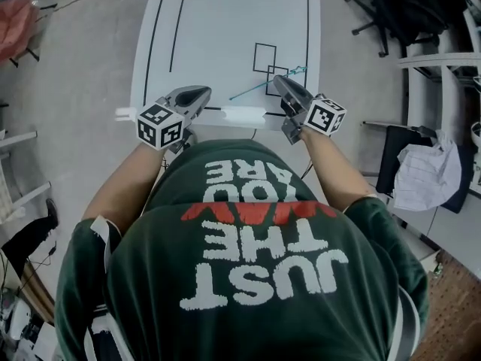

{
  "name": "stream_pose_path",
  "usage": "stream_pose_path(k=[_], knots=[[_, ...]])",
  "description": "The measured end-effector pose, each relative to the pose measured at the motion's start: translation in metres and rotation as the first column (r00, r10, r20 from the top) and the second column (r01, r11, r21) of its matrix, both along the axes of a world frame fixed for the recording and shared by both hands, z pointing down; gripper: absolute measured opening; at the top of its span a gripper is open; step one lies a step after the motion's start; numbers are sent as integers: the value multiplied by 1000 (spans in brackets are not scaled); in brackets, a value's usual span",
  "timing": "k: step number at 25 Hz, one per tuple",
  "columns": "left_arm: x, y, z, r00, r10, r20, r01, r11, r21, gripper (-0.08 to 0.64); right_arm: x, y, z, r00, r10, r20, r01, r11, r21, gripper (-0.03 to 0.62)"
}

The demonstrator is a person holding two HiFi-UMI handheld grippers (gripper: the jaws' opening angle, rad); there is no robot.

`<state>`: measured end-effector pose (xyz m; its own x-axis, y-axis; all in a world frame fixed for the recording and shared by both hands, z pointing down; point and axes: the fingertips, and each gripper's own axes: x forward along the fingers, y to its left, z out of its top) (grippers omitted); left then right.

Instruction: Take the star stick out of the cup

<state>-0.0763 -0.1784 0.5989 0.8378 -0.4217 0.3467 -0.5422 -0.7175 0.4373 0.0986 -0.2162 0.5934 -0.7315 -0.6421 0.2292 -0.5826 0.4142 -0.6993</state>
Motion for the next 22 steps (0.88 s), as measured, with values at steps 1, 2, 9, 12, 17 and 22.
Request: stream_pose_path(k=[1,2,9,12,17,22], knots=[[1,1,0,1000,-3,-1,3,1000,-2,9,1,0,0,1000,-1,-4,1,1000,9,43],[2,1,0,1000,-6,-3,6,1000,-4,9,1,0,0,1000,-3,-7,3,1000,16,43],[7,2,-2,1000,-11,-14,11,1000,-9,9,-3,1,-9,999,-18,28,17,1000,23,43],[10,2,-2,1000,-8,-17,8,1000,-8,9,-3,1,-12,999,-19,36,19,999,27,43],[11,3,-3,1000,-7,-22,7,1000,-3,9,-4,2,-18,999,-21,48,19,999,38,43],[12,4,-5,1000,-6,-25,6,1000,0,9,-4,4,-19,999,-25,45,23,999,40,43]])
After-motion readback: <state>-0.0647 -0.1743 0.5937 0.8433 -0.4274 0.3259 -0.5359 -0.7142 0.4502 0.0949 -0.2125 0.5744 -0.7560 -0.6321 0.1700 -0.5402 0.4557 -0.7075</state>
